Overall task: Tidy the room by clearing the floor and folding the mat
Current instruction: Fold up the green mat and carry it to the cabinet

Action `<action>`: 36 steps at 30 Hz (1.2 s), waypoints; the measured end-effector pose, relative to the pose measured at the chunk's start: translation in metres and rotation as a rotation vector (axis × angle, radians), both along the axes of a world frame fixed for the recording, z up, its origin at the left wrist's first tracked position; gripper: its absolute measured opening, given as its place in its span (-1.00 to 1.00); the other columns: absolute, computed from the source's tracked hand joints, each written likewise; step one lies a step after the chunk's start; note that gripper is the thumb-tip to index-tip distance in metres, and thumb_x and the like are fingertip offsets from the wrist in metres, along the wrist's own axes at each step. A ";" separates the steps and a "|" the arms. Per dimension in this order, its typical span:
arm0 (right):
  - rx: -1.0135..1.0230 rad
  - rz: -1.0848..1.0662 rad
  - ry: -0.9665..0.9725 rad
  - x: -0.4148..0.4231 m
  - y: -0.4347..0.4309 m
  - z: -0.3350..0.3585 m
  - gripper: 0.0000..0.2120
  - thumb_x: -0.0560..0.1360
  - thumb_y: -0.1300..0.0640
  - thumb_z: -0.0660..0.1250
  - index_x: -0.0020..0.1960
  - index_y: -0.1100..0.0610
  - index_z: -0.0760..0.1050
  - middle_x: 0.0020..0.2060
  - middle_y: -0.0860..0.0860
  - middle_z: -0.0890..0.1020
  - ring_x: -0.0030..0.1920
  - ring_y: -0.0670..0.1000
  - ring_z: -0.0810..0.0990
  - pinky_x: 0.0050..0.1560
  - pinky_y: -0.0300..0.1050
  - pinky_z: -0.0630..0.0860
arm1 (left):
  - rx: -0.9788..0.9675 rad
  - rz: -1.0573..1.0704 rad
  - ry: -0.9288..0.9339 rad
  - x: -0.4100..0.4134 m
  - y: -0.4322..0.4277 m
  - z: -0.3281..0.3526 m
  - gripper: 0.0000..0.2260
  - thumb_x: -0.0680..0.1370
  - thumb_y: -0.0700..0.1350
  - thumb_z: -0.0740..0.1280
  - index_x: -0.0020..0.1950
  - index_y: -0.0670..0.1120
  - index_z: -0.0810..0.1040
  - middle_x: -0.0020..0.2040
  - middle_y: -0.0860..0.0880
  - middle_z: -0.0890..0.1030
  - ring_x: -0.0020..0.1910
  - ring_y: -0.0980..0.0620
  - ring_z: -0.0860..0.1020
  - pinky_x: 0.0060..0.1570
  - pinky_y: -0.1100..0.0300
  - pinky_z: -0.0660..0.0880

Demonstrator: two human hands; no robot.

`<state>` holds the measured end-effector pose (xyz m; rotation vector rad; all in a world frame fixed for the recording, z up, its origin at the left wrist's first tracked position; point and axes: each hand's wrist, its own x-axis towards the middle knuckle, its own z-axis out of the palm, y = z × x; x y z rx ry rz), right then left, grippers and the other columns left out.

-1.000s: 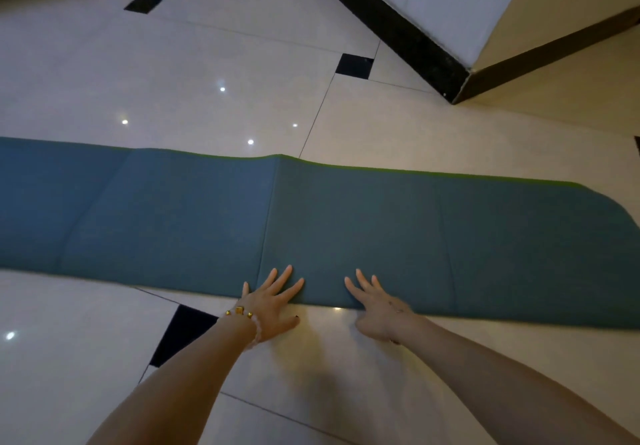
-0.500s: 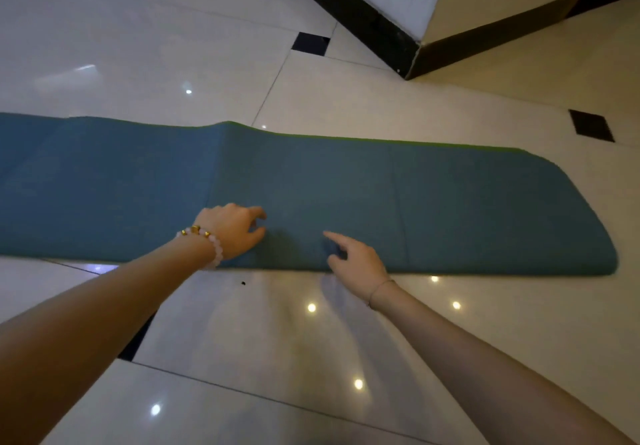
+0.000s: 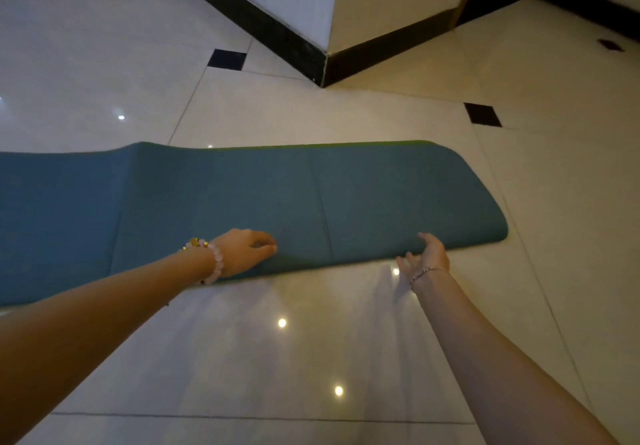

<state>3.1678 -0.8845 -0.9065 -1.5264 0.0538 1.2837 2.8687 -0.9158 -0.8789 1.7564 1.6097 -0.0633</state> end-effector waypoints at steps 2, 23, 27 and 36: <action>-0.026 -0.008 -0.004 0.001 0.004 -0.009 -0.58 0.46 0.14 0.36 0.28 0.18 0.38 0.06 0.07 0.45 -0.01 0.01 0.50 0.03 -0.07 0.54 | -0.025 -0.044 0.025 0.001 -0.004 -0.002 -0.68 0.62 0.02 0.12 0.34 -0.02 0.45 0.28 -0.04 0.53 0.25 -0.03 0.47 0.28 0.13 0.35; 0.877 1.606 -1.706 -0.175 -0.053 -0.030 -0.63 0.30 0.21 0.13 -0.07 0.04 0.65 0.01 -0.03 0.69 0.02 0.07 0.68 -0.04 0.04 0.59 | 0.926 -0.427 0.309 -0.083 -0.067 0.065 -0.75 0.45 -0.12 0.16 -0.02 -0.14 0.58 -0.07 -0.10 0.61 -0.22 -0.08 0.56 -0.27 0.12 0.53; 0.704 1.810 -1.648 -0.171 -0.055 -0.036 -0.47 0.32 0.32 0.38 0.29 0.13 0.48 0.38 0.02 0.43 0.41 0.12 0.36 0.40 0.08 0.21 | 0.541 -0.233 0.494 -0.112 -0.075 0.017 -0.60 0.48 -0.08 0.17 0.29 -0.11 0.48 0.27 -0.13 0.51 0.24 -0.16 0.51 0.07 -0.06 0.50; 0.637 1.070 -1.083 -0.155 -0.033 -0.005 -0.60 0.45 0.38 0.25 0.27 0.19 0.47 0.25 0.08 0.53 0.28 0.06 0.47 0.27 -0.27 0.28 | 0.107 -0.176 0.540 -0.126 -0.079 -0.012 -0.39 0.60 0.01 0.10 0.55 0.00 -0.18 0.56 0.01 -0.14 0.54 -0.06 -0.10 0.47 -0.09 -0.04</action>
